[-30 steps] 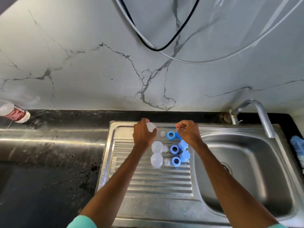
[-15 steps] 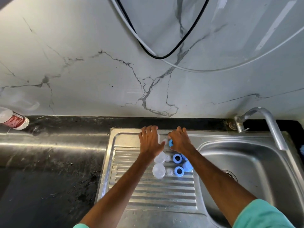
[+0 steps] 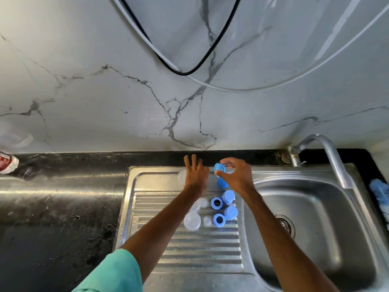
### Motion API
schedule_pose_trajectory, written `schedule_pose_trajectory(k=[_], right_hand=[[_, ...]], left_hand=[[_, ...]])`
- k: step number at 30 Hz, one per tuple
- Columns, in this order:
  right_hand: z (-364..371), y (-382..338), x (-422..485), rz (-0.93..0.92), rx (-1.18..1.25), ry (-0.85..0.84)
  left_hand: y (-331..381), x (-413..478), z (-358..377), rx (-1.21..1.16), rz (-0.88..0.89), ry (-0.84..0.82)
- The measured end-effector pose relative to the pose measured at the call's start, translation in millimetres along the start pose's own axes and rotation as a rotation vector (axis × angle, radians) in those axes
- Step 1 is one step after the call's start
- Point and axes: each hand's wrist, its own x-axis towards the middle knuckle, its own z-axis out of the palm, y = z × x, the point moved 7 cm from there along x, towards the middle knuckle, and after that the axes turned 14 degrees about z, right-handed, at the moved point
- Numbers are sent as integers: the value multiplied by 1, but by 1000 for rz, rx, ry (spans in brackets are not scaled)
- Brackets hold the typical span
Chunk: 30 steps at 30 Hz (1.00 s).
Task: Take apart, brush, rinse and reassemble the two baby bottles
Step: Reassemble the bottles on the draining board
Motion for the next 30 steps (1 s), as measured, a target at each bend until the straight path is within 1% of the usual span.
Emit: schedule_pose_trajectory(k=[2, 4, 6, 7, 8, 9, 11, 12, 14, 17, 19, 20, 22, 25, 30], right_hand=[[-3, 3, -5, 21, 64, 1], [-7, 6, -10, 57, 188, -23], [-10, 9, -16, 128, 367, -74], [-13, 11, -20, 165, 447, -98], [-15, 12, -27, 197, 520, -126], [-17, 13, -33, 225, 597, -166], [-21, 14, -51, 268, 773, -263], [-24, 14, -59, 283, 857, -311], [-29, 13, -80, 295, 977, -396], [-36, 9, -110, 291, 987, -426], [-37, 4, -129, 281, 919, -407], [-38, 0, -140, 266, 878, -404], [-38, -8, -156, 227, 830, -421], [-46, -18, -183, 158, 854, -453], [-49, -29, -211, 95, 847, -534]], left_hand=[[0, 3, -3, -21, 11, 50], [-2, 1, -11, -58, 34, 129], [-10, -8, -27, -155, 28, 274], [-16, -16, -36, -287, 14, 396], [-25, -30, -46, -484, -25, 515], [-32, -43, -54, -725, -71, 593], [-38, -71, -59, -1210, -96, 690], [-38, -83, -60, -1380, -105, 706], [-31, -110, -62, -1612, -93, 689], [-8, -142, -65, -1814, -2, 600], [11, -162, -71, -1851, 74, 562], [20, -170, -76, -1851, 108, 571], [30, -181, -86, -1807, 131, 652], [36, -202, -99, -1675, 100, 820], [42, -231, -108, -1363, -10, 1012]])
